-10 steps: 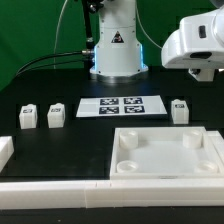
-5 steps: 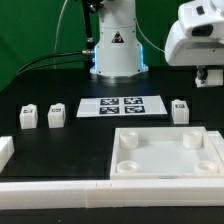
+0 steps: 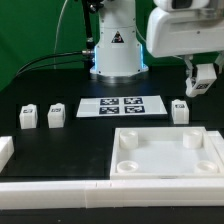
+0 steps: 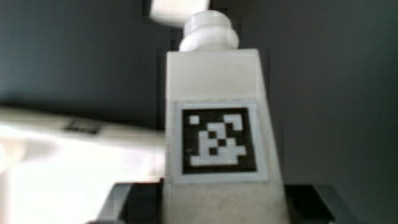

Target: Assemble one leg

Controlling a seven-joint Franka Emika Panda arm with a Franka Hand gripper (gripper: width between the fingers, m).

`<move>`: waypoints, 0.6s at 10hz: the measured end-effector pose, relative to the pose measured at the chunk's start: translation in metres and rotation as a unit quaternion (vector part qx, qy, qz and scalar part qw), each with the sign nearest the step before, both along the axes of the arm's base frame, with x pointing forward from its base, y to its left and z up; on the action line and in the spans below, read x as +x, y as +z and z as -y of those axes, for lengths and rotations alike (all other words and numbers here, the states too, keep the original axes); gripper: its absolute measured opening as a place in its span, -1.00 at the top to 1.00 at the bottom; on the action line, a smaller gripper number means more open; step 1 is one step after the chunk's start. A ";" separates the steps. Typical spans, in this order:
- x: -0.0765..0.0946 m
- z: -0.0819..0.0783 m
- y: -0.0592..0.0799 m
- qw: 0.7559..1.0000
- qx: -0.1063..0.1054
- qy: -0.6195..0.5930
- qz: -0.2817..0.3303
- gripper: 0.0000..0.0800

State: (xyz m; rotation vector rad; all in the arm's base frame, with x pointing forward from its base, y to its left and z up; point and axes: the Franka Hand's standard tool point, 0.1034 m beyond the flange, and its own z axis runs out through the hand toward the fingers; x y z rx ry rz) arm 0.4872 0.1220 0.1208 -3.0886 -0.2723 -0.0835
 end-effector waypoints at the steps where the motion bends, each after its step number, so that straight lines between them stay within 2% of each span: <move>1: 0.016 0.012 0.002 1.000 0.001 0.012 0.017 0.26; 2: 0.038 0.018 0.010 0.999 0.001 0.021 0.030 0.26; 4: 0.075 0.018 0.026 0.998 0.003 0.032 0.049 0.26; 5: 0.072 0.018 0.023 0.997 0.005 0.032 0.066 0.26; 6: 0.067 0.018 0.019 0.998 0.004 0.032 0.056 0.26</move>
Offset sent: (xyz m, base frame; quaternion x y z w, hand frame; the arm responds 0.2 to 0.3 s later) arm 0.0664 -0.0113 0.0413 -0.0118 -0.0042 -0.0378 0.9992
